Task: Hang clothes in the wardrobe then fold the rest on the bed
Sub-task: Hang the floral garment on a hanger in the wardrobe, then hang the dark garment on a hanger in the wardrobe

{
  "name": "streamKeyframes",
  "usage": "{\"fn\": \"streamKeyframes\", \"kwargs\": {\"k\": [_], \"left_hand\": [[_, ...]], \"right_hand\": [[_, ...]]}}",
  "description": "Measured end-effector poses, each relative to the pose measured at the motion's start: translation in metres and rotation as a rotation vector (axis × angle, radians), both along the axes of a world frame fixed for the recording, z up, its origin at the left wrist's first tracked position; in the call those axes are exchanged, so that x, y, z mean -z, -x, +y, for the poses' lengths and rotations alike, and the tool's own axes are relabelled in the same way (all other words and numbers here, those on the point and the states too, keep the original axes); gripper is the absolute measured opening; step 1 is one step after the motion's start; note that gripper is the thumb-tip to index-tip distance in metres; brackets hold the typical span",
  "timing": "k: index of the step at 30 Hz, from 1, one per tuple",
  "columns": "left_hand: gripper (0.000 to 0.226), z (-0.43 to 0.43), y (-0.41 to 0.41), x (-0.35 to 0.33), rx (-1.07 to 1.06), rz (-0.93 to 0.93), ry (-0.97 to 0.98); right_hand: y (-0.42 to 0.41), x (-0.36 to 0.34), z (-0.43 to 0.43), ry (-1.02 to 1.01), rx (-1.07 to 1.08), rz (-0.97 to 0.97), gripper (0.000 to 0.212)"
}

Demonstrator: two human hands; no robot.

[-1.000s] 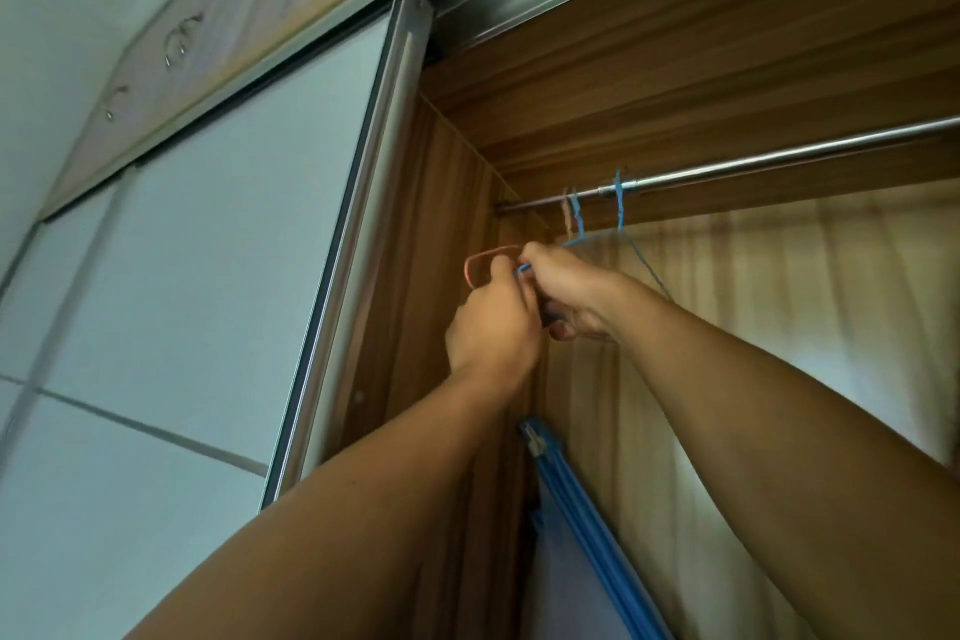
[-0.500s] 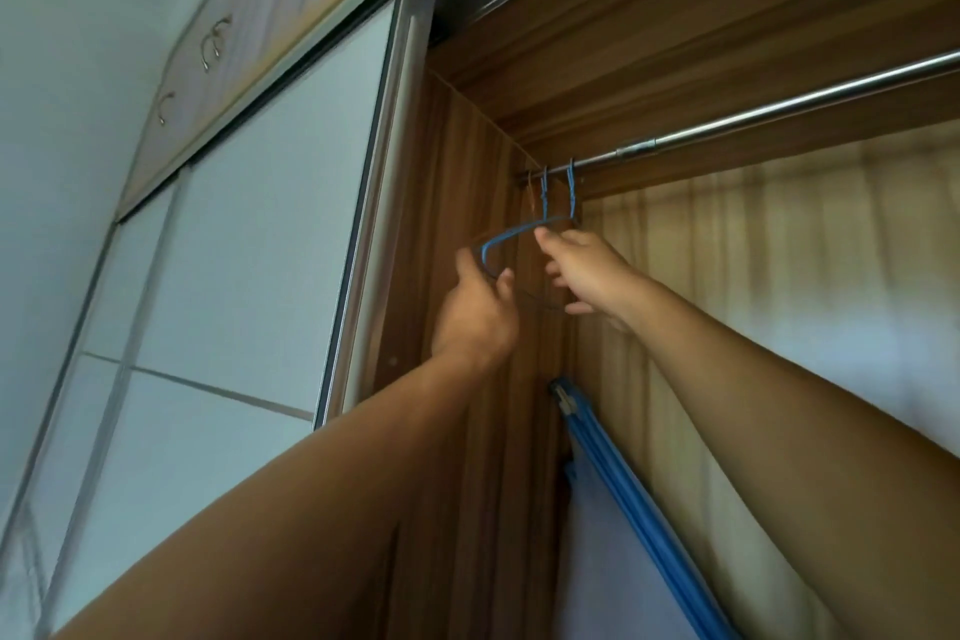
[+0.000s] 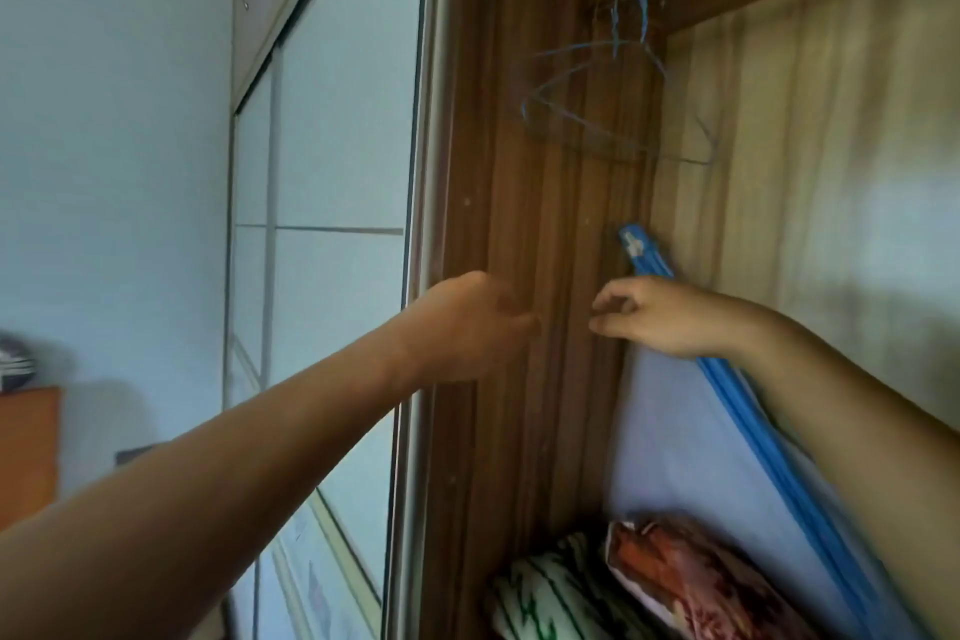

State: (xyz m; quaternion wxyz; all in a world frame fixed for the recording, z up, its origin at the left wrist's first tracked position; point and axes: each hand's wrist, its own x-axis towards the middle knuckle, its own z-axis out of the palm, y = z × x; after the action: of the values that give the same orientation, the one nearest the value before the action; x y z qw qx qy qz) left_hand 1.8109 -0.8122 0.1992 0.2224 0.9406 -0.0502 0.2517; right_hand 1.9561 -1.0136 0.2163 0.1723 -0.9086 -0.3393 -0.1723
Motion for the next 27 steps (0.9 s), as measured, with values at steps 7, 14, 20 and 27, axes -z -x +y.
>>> {"fn": "streamKeyframes", "kwargs": {"k": [7, 14, 20, 27], "left_hand": [[0.042, 0.069, 0.110, 0.116, -0.268, 0.236, -0.063], [0.041, 0.134, 0.199, 0.206, -0.564, 0.539, -0.125], [0.053, 0.178, 0.275, 0.283, -0.794, 0.670, 0.065], [0.052, 0.214, 0.373, 0.346, -1.000, 0.767, 0.236]], "right_hand": [[0.065, 0.098, 0.050, 0.265, -0.234, 0.283, 0.047], [0.129, 0.186, 0.137, 0.406, -0.444, 0.359, 0.050], [0.186, 0.272, 0.226, 0.610, -0.616, 0.441, 0.045], [0.265, 0.329, 0.325, 0.729, -0.812, 0.360, 0.049]]}}
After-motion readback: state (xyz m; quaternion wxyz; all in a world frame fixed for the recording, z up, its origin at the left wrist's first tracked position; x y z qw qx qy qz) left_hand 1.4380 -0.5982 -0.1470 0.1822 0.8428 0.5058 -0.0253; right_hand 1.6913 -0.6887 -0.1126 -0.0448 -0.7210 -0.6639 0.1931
